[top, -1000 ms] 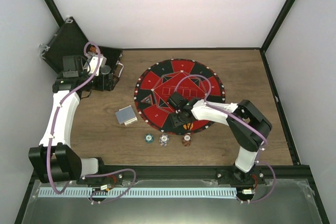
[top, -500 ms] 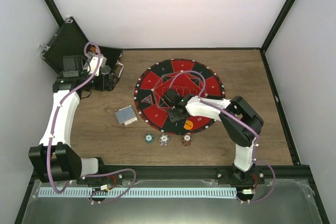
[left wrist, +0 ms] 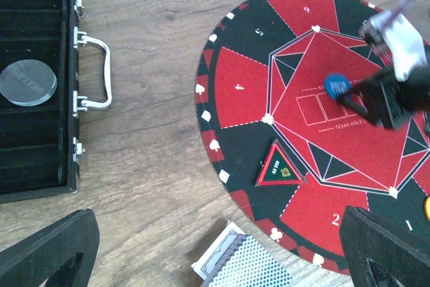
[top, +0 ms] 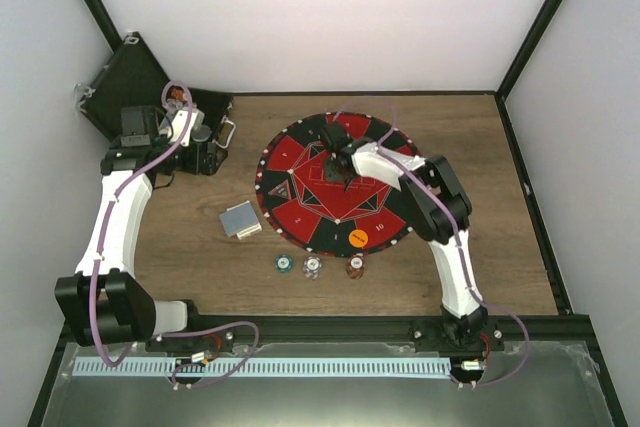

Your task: Distribute texas hold em gaming equipment

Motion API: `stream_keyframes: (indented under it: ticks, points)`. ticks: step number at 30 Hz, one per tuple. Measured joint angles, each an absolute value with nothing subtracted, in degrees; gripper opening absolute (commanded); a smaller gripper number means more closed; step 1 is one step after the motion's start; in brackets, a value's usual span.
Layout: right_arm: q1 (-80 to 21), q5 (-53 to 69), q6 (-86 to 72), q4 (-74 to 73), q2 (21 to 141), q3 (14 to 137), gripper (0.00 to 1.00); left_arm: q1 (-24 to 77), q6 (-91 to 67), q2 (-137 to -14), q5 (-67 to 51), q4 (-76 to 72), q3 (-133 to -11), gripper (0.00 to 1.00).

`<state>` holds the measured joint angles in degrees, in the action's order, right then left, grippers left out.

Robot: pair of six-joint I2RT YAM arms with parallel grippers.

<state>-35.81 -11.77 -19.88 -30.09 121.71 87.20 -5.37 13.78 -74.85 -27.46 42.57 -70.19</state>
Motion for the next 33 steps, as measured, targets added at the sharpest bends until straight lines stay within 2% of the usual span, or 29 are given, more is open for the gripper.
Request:
stream_keyframes:
  ticks: [8, 14, 17, 19, 24, 26, 29, 33]
  points:
    - [-29.4, -12.1, -16.5, -32.6, 135.8, 109.3, 0.36, -5.4, 15.4, -76.0, -28.0, 44.4, -70.2, 1.0]
    - [-28.2, -11.7, -15.6, -35.3, 140.8, 117.6, 0.37, -5.4, 15.7, -76.3, -28.2, 44.8, -70.2, 1.0]
    - [-28.2, -11.6, -15.2, -35.7, 141.6, 119.0, 0.4, -5.4, 15.7, -76.8, -28.4, 44.8, -70.2, 1.0]
    - [-28.2, -11.2, -15.0, -35.9, 141.6, 119.2, 0.45, -5.4, 15.7, -77.0, -28.5, 44.8, -70.2, 1.0]
    - [-28.2, -10.6, -14.6, -36.8, 141.4, 119.2, 0.64, -5.4, 15.7, -77.4, -28.8, 44.9, -70.2, 1.0]
    - [-28.2, -10.2, -14.9, -37.5, 140.2, 118.1, 0.67, -5.4, 15.7, -77.4, -28.9, 44.9, -70.2, 1.0]
    - [-28.3, -9.5, -15.6, -38.3, 134.1, 110.5, 0.7, -5.4, 15.7, -77.4, -29.0, 44.9, -70.2, 1.0]
    - [-29.7, -9.4, -17.0, -37.2, 119.4, 93.2, 0.71, -5.4, 15.7, -77.4, -29.4, 44.9, -70.2, 1.0]
